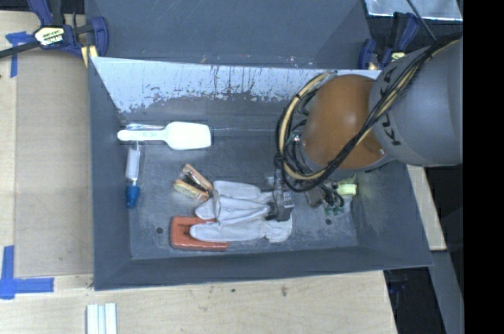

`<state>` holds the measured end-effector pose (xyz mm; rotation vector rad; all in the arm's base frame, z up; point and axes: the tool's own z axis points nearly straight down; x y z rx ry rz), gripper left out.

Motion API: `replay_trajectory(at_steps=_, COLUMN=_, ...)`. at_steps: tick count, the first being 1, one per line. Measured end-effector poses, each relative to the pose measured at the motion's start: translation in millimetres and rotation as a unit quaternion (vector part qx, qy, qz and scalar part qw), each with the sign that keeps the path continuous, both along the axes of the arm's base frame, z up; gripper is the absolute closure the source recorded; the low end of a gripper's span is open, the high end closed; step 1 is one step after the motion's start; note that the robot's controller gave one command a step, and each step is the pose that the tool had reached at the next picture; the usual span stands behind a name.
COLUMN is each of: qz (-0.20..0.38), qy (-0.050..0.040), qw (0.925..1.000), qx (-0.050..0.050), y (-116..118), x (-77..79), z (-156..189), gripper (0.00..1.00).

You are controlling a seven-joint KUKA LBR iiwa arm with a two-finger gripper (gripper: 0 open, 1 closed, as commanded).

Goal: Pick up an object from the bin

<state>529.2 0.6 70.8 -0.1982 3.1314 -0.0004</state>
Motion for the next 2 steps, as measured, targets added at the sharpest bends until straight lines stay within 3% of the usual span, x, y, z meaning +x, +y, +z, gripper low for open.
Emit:
replay_trajectory(at_steps=1, qz=-0.031, qy=-0.0029, qw=0.9995, qx=0.000, y=9.7, x=6.5, z=193.6, gripper=1.00)
replay_trajectory(at_steps=2, qz=-0.031, qy=-0.0024, qw=0.9995, qx=0.000, y=9.7, x=6.8, z=191.7, gripper=1.00)
